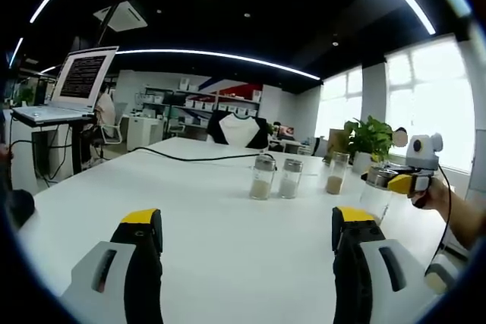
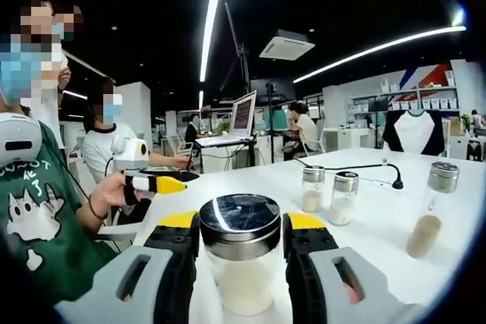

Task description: Rotate the seasoning bottle until the label or dispensing opening points toward the visible target arrow and the bottle remains upright within the marked orientation range

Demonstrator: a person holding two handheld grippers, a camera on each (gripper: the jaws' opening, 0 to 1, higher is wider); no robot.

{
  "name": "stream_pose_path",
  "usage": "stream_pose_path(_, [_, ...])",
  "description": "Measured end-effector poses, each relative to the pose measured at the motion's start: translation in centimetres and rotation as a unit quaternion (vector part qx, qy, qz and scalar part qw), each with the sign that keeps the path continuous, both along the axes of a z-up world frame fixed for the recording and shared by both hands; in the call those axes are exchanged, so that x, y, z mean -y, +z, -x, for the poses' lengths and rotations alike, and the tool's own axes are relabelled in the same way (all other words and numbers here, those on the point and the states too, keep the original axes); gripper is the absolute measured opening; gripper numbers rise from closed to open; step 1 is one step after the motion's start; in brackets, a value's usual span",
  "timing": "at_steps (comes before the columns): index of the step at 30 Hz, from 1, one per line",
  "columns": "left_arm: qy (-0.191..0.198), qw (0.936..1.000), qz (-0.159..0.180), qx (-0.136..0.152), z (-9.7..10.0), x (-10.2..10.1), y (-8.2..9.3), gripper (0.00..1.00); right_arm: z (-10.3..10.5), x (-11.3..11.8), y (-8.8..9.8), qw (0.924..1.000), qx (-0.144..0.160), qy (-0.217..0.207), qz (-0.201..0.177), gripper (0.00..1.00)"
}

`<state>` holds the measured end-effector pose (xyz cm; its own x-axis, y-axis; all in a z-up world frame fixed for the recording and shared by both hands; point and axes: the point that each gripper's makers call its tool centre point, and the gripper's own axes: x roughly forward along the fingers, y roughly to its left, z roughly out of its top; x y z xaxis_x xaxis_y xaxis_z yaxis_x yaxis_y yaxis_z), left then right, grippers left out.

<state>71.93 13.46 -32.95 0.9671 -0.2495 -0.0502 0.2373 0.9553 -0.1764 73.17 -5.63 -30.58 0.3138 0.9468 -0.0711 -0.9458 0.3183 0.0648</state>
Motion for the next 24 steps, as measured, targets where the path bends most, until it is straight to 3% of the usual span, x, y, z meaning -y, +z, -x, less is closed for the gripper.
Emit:
stream_pose_path(1, [0.0,1.0,0.0,0.0,0.0,0.0,0.0,0.98,-0.2,0.2,0.3,0.9999,-0.003,-0.009,-0.011,0.53])
stream_pose_path(7, [0.002,1.0,0.0,0.0,0.0,-0.2,0.0,0.98,-0.4,2.1,1.7,0.9985,0.0,-0.038,-0.04,0.51])
stream_pose_path(16, [-0.003,1.0,-0.001,0.0,0.0,0.2,0.0,0.98,-0.4,3.6,1.6,0.9952,-0.016,-0.083,-0.048,0.54])
stream_pose_path(24, [-0.004,1.0,-0.001,0.0,0.0,0.3,-0.1,0.97,-0.7,5.9,1.7,0.9866,-0.018,-0.149,-0.063,0.53])
